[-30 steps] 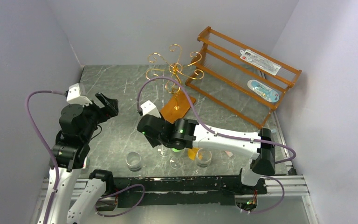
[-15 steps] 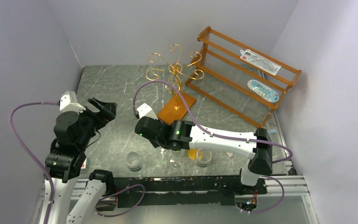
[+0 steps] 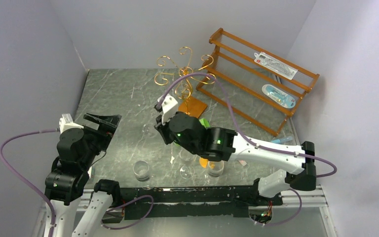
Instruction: Place the wine glass upside down on the wine glass rack
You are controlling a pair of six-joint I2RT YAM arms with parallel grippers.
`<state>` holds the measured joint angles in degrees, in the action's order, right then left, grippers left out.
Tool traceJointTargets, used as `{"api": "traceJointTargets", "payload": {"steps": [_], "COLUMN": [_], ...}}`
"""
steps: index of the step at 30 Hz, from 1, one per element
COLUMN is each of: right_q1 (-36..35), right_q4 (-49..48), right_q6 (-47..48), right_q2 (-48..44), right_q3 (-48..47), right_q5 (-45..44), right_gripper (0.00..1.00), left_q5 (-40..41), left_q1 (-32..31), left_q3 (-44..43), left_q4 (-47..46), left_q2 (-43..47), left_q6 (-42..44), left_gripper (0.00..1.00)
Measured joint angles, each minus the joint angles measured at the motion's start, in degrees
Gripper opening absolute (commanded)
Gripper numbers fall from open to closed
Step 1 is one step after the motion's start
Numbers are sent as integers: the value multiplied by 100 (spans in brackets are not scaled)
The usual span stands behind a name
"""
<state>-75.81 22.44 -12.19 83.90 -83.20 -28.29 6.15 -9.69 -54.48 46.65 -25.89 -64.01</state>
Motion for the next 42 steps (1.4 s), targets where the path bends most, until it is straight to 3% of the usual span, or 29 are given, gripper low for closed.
{"api": "traceJointTargets", "payload": {"steps": [11, 19, 26, 33, 42], "right_q1": [0, 0, 0, 0, 0], "right_q4": [-1412, -2540, -3956, -5132, -6295], "right_q6": [219, 339, 706, 859, 887], "right_q2": [-310, -632, -796, -1032, -1121], "right_q3": [448, 1294, 2035, 2618, 2911], "right_q5": [245, 232, 323, 605, 848], "right_gripper": [0, 0, 0, 0, 0], "left_q5": [83, -566, -1191, -1637, -1626], "left_q1": [0, 0, 0, 0, 0], "left_q3": [-90, 247, 538, 555, 527], "left_q4": [295, 138, -446, -1027, -1287], "left_q2": [-2, 17, -24, -398, -304], "left_q6": [-684, -1189, -1628, -1797, -2507], "left_gripper": [97, 97, 83, 76, 77]}}
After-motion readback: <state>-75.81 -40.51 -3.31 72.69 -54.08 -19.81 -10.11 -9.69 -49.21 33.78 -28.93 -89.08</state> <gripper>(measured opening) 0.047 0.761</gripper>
